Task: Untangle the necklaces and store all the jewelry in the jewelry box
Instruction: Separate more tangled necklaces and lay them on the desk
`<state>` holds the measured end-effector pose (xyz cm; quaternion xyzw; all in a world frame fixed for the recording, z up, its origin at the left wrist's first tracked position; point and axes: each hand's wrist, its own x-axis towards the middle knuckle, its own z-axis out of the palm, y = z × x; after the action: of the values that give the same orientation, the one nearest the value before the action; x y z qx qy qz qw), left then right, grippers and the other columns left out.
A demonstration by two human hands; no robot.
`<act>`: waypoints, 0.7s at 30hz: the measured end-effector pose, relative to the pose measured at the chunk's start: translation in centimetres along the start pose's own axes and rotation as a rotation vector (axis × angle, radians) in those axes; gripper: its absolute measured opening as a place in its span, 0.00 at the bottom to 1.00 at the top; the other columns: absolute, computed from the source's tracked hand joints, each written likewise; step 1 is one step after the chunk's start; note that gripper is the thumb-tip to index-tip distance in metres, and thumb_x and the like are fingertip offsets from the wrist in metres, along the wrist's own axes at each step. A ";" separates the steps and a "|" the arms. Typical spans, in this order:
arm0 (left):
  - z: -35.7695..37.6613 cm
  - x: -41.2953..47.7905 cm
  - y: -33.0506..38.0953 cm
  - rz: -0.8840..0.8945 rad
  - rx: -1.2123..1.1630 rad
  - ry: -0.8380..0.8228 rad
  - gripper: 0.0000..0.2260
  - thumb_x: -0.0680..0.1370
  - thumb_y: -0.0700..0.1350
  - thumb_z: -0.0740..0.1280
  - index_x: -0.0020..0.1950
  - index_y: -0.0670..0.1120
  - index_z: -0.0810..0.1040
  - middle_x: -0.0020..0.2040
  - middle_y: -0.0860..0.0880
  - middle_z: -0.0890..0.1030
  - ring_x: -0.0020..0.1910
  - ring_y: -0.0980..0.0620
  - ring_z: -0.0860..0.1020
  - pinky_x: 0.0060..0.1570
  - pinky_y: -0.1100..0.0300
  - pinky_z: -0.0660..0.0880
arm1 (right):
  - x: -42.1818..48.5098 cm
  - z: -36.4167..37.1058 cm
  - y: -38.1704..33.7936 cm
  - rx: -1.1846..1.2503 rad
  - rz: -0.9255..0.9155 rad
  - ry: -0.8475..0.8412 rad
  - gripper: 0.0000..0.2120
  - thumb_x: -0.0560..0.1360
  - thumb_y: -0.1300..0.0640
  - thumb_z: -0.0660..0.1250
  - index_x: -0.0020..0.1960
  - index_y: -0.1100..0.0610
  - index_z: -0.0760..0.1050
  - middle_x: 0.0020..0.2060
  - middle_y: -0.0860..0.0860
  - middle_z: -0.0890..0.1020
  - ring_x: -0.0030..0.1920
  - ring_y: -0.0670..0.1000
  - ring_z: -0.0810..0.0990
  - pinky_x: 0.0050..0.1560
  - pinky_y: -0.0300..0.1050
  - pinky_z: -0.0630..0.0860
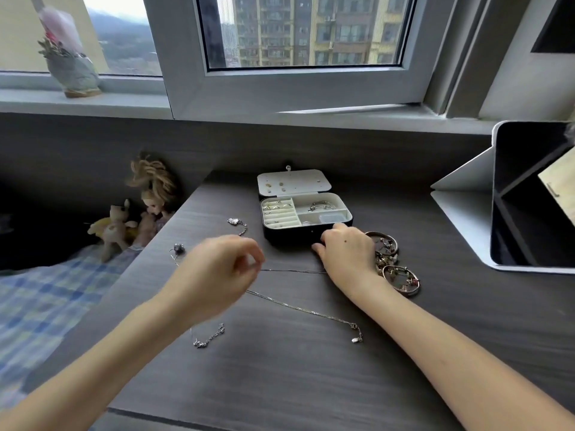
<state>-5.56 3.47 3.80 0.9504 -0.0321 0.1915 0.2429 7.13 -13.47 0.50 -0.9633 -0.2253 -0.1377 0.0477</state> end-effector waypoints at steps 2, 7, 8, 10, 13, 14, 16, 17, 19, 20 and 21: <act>1.5 -0.5 0.9 0.180 -0.023 -0.122 0.05 0.71 0.45 0.65 0.40 0.51 0.80 0.34 0.58 0.73 0.36 0.59 0.72 0.36 0.67 0.69 | -0.2 0.2 0.1 0.026 -0.041 0.039 0.16 0.79 0.49 0.60 0.57 0.60 0.75 0.56 0.55 0.77 0.57 0.57 0.75 0.45 0.45 0.68; 5.8 -1.5 3.9 0.469 -0.119 -0.405 0.08 0.75 0.47 0.63 0.46 0.49 0.82 0.43 0.52 0.78 0.43 0.53 0.75 0.45 0.66 0.70 | 0.0 0.7 0.6 0.087 -0.064 0.026 0.15 0.80 0.49 0.59 0.58 0.60 0.73 0.57 0.55 0.76 0.58 0.56 0.74 0.54 0.46 0.68; 6.4 -1.5 4.3 0.488 -0.126 -0.425 0.09 0.76 0.48 0.62 0.48 0.50 0.82 0.46 0.51 0.78 0.45 0.51 0.74 0.47 0.65 0.70 | 0.1 0.8 0.8 0.108 -0.061 0.029 0.15 0.80 0.49 0.59 0.57 0.60 0.74 0.56 0.55 0.77 0.58 0.56 0.74 0.54 0.46 0.68; 7.3 -1.1 4.7 0.490 -0.127 -0.426 0.11 0.76 0.49 0.61 0.51 0.50 0.82 0.49 0.50 0.78 0.47 0.50 0.74 0.50 0.66 0.69 | 0.3 0.8 1.1 0.190 -0.031 0.036 0.14 0.80 0.50 0.59 0.56 0.60 0.75 0.55 0.55 0.78 0.57 0.56 0.74 0.54 0.45 0.67; 8.3 -0.2 4.9 0.474 -0.066 -0.402 0.12 0.76 0.51 0.61 0.54 0.52 0.81 0.52 0.50 0.77 0.49 0.49 0.73 0.52 0.62 0.70 | 0.6 0.6 1.5 0.379 0.056 0.028 0.13 0.79 0.52 0.61 0.52 0.60 0.78 0.53 0.56 0.80 0.56 0.56 0.76 0.52 0.45 0.66; 8.5 0.2 4.9 0.462 -0.052 -0.395 0.13 0.76 0.52 0.60 0.55 0.53 0.81 0.53 0.50 0.77 0.50 0.48 0.73 0.52 0.59 0.72 | 0.7 0.5 1.6 0.454 0.093 0.025 0.12 0.79 0.52 0.62 0.50 0.61 0.79 0.51 0.56 0.81 0.54 0.55 0.76 0.50 0.45 0.66; 8.8 0.9 5.0 0.429 -0.034 -0.390 0.14 0.75 0.53 0.59 0.54 0.53 0.81 0.53 0.49 0.77 0.50 0.47 0.73 0.53 0.56 0.72 | 1.0 -0.2 1.9 0.631 0.158 0.034 0.12 0.78 0.54 0.64 0.45 0.62 0.80 0.43 0.55 0.83 0.48 0.55 0.78 0.45 0.46 0.68; 8.9 1.3 5.1 0.412 -0.029 -0.391 0.15 0.75 0.54 0.58 0.54 0.53 0.81 0.53 0.49 0.78 0.51 0.46 0.74 0.53 0.55 0.72 | 1.1 -0.6 2.1 0.734 0.185 0.045 0.12 0.77 0.55 0.65 0.42 0.62 0.80 0.38 0.55 0.82 0.43 0.54 0.78 0.43 0.46 0.69; 9.1 2.1 5.2 0.384 -0.035 -0.382 0.16 0.74 0.55 0.57 0.53 0.52 0.81 0.53 0.49 0.78 0.51 0.45 0.75 0.54 0.55 0.71 | 1.1 -2.0 2.5 0.945 0.229 0.063 0.11 0.77 0.57 0.66 0.39 0.62 0.80 0.32 0.52 0.79 0.36 0.50 0.76 0.39 0.44 0.70; 9.3 2.6 5.1 0.374 -0.054 -0.374 0.17 0.74 0.55 0.57 0.53 0.52 0.82 0.53 0.49 0.79 0.51 0.45 0.75 0.54 0.56 0.71 | 0.9 -2.8 2.8 1.047 0.241 0.066 0.11 0.77 0.58 0.66 0.39 0.62 0.80 0.31 0.51 0.79 0.35 0.47 0.75 0.38 0.41 0.71; 9.4 3.0 5.1 0.368 -0.080 -0.362 0.17 0.74 0.55 0.58 0.52 0.51 0.82 0.52 0.49 0.79 0.50 0.45 0.76 0.55 0.58 0.69 | 0.7 -3.7 3.1 1.131 0.247 0.067 0.10 0.77 0.58 0.66 0.39 0.60 0.79 0.31 0.50 0.79 0.33 0.45 0.74 0.36 0.37 0.71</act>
<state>-0.31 -5.41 -0.37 0.9369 -0.2552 0.0579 0.2317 8.25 -16.50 4.15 -0.8023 -0.1480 -0.0199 0.5779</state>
